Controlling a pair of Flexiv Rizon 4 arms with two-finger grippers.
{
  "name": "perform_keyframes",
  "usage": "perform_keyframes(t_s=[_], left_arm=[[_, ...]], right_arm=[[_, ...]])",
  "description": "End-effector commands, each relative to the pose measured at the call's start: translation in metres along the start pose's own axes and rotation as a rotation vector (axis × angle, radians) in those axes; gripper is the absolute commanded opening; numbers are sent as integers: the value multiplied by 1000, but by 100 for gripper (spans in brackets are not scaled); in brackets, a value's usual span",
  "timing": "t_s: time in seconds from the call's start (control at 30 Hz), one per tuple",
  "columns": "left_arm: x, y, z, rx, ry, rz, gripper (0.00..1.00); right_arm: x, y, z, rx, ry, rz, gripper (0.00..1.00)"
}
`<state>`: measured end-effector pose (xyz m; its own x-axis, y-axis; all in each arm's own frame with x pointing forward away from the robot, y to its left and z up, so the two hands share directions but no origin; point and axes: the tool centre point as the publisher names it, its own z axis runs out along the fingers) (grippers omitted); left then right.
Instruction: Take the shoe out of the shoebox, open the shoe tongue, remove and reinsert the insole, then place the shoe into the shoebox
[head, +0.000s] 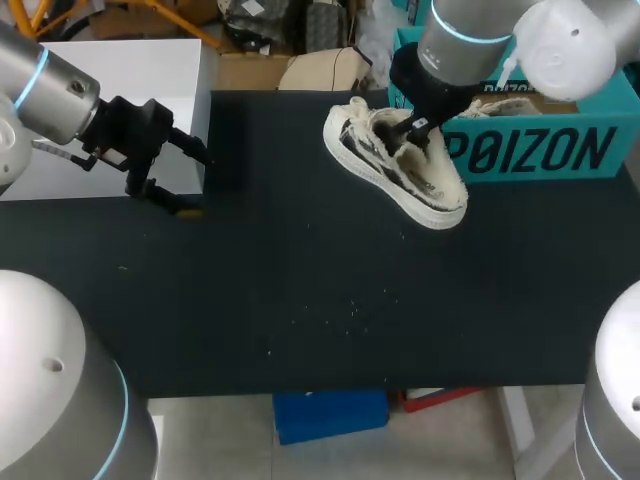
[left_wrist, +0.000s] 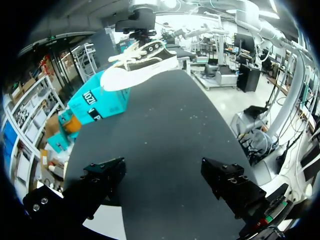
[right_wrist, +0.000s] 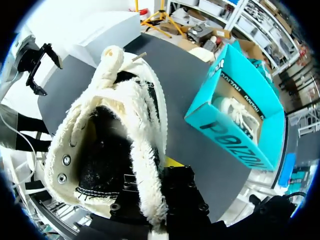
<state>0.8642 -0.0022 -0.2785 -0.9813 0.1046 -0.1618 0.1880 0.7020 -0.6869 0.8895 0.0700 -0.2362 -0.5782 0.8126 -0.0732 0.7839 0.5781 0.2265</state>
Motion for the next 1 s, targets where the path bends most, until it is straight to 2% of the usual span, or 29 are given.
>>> perform_keyframes(t_s=[0.03,0.77,0.87,1.0], left_arm=[[1,0,1,-1,-3,1,100],[1,0,1,-1,-3,1,100],[1,0,1,-1,-3,1,100],[1,0,1,-1,-3,1,100]], right_arm=[[0,4,-48,43,-58,-148,0],[0,4,-48,43,-58,-148,0],[-15,5,-45,62,-70,-229,0],[-45,4,-43,65,-65,-360,0]])
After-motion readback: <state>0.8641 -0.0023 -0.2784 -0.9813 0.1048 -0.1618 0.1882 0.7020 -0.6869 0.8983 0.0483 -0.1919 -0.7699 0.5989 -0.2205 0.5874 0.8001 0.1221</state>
